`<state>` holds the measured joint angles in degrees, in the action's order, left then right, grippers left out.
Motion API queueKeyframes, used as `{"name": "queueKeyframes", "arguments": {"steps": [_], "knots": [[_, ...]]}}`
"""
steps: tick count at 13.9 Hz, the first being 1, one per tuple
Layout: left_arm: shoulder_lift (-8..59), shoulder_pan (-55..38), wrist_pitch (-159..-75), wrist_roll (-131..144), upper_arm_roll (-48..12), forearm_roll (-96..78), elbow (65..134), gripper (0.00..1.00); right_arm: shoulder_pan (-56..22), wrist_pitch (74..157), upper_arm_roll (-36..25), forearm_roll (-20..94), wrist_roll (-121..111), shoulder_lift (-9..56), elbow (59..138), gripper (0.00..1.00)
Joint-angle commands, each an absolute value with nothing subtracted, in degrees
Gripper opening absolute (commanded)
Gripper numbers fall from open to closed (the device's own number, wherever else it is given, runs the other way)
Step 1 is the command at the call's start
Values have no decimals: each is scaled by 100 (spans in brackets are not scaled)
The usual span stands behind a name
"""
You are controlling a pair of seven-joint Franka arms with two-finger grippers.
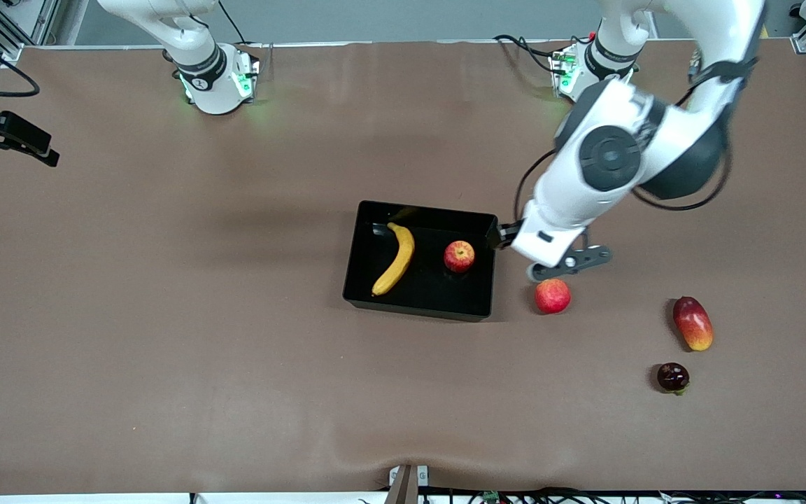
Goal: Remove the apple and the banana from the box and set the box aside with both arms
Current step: 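Reach the left gripper into the black box toward the red apple, then close the left gripper on the red apple inside the box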
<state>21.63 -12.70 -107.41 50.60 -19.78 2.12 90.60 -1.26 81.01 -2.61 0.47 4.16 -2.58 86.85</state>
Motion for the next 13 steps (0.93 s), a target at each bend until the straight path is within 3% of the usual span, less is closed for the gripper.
{"name": "queueKeyframes", "arguments": {"steps": [1, 13], "knots": [[2319, -1493, -11302, 5955, -1960, 308, 9334, 100, -149, 8077, -272, 79, 404, -272, 8657, 100], [3796, -2250, -12278, 8297, -1934, 1556, 9290, 100, -158, 8077, -272, 79, 404, -272, 8657, 100]]}}
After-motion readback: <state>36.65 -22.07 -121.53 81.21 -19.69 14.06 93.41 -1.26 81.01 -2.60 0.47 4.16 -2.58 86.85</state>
